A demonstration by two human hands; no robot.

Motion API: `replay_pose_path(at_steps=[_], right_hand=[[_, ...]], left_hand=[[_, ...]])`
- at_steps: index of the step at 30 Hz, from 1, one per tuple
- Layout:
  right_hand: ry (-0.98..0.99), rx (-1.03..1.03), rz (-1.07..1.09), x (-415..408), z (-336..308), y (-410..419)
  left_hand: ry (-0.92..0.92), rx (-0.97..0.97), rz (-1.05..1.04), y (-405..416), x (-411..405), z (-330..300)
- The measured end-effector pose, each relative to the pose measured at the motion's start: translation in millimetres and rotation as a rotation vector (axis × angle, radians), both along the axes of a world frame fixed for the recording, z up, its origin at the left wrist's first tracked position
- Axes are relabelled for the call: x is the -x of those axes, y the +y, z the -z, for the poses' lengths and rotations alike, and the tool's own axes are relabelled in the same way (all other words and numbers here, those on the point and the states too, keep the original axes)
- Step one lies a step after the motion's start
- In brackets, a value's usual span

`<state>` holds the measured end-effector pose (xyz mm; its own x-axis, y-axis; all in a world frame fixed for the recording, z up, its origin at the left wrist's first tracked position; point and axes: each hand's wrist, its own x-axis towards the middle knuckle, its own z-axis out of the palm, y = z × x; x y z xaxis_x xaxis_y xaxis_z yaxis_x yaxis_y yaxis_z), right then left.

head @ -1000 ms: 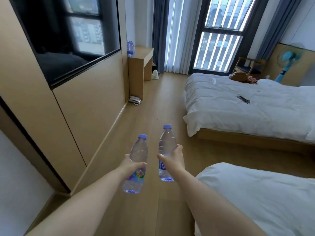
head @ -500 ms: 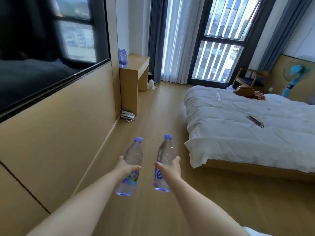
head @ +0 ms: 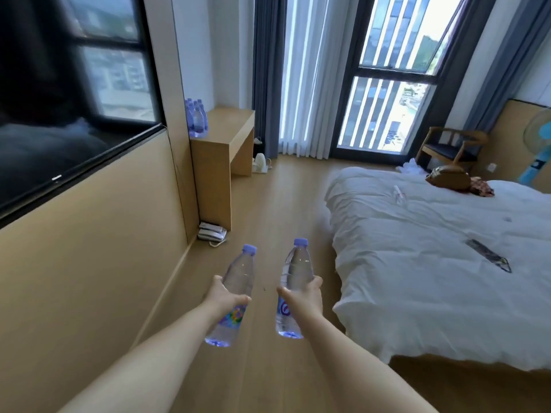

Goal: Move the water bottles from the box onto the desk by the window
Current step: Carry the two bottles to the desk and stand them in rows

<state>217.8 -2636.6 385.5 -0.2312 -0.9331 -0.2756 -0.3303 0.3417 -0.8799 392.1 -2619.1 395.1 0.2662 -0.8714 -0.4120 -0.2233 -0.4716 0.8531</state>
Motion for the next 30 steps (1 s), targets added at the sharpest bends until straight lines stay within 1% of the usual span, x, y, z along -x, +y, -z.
replay_pose_path(at_steps=[3,9,15,17,20,22,26,30], right_hand=[[-0.090,-0.039,0.060,-6,-8,-88],[-0.069,0.013,-0.048,-33,-35,-245],[-0.032,0.079,-0.132,-77,-19,-392],[-0.038,0.084,-0.121,-95,-16,-445],[-0.138,0.036,-0.032,-124,-24,-528],[-0.169,0.024,0.001,-139,-32,-581],[-0.123,0.070,-0.028,-158,-45,-673],[-0.049,0.101,-0.076,-166,-35,-750]], left_hand=[[-0.008,-0.005,-0.043,-80,-3,-8],[0.002,0.016,-0.067,-224,-22,-28],[0.027,0.031,-0.146,-369,-66,-16],[0.055,0.045,-0.139,-420,-86,-13],[0.035,0.049,-0.101,-504,-122,-10],[0.040,0.046,-0.098,-556,-140,-17],[0.045,0.072,-0.114,-652,-153,-42],[-0.013,0.074,-0.077,-745,-156,-37]])
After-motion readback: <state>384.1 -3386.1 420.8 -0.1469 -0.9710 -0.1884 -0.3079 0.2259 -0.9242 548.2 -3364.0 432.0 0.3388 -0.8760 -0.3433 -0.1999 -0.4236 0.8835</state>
